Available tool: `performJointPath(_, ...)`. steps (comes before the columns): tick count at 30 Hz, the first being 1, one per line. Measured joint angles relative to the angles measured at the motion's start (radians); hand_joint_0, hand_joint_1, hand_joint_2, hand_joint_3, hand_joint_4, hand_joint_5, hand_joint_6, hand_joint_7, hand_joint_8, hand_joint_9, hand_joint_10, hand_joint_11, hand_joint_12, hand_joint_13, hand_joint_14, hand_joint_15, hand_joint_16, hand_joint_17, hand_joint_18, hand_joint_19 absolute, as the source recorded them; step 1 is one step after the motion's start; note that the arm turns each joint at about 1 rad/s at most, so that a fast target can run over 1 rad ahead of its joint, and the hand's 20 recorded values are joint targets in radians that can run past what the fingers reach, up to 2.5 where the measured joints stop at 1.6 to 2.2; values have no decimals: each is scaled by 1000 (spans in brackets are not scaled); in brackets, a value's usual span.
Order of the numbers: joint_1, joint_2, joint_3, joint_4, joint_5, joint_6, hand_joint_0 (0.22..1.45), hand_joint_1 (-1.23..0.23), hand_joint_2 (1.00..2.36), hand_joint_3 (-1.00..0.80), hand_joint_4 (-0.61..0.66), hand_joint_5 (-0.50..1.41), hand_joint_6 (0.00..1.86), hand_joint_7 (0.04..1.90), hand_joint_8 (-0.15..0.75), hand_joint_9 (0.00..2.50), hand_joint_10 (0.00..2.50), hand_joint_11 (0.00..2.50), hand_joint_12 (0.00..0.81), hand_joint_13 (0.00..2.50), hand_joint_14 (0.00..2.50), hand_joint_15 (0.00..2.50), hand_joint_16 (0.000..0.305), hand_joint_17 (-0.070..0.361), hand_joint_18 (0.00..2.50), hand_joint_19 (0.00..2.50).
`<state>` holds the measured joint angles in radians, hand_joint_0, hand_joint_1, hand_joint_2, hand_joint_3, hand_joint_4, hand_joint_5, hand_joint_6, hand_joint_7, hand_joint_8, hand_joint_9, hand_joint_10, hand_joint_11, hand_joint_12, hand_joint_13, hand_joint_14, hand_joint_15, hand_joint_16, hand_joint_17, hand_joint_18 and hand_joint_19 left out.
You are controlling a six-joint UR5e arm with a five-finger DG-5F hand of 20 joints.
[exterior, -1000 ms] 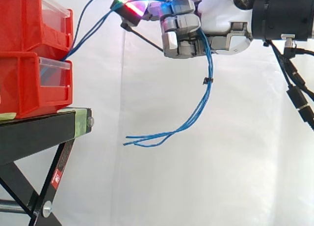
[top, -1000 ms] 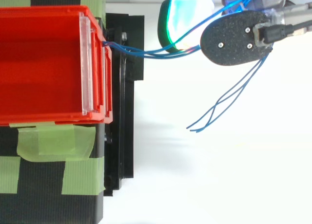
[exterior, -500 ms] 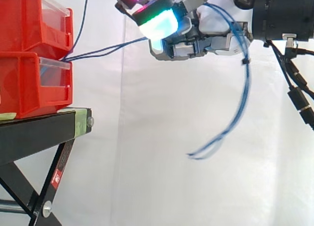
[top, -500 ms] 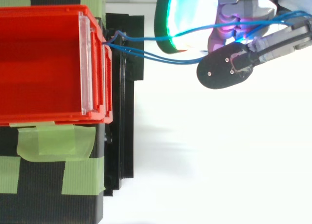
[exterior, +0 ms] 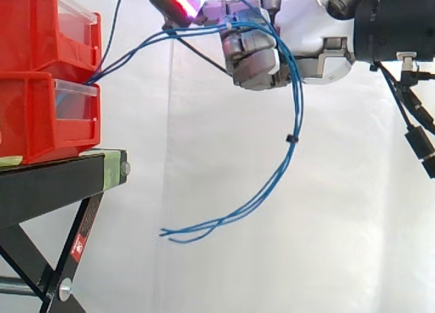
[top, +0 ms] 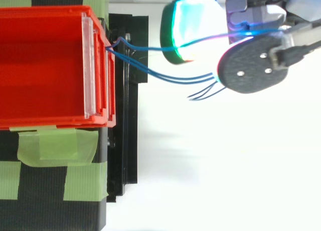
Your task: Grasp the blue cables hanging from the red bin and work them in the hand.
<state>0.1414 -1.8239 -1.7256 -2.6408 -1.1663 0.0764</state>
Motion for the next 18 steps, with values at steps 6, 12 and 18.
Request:
performJointPath(6,2,0,0,-45,-1,-34,789,-729,1005,-861,203,309,184,1365,434,446,2500,2500,489,500,2500,1565,54,121,1277,1430)
performJointPath(12,4,0,0,-58,-1,-72,802,-726,1006,-867,216,322,226,1363,439,503,2500,2500,492,555,2500,1603,53,119,1325,1441)
performJointPath(18,4,0,0,-59,0,-91,851,-761,1007,-845,214,317,229,1355,435,498,2500,2500,487,551,2500,1616,51,115,1328,1497)
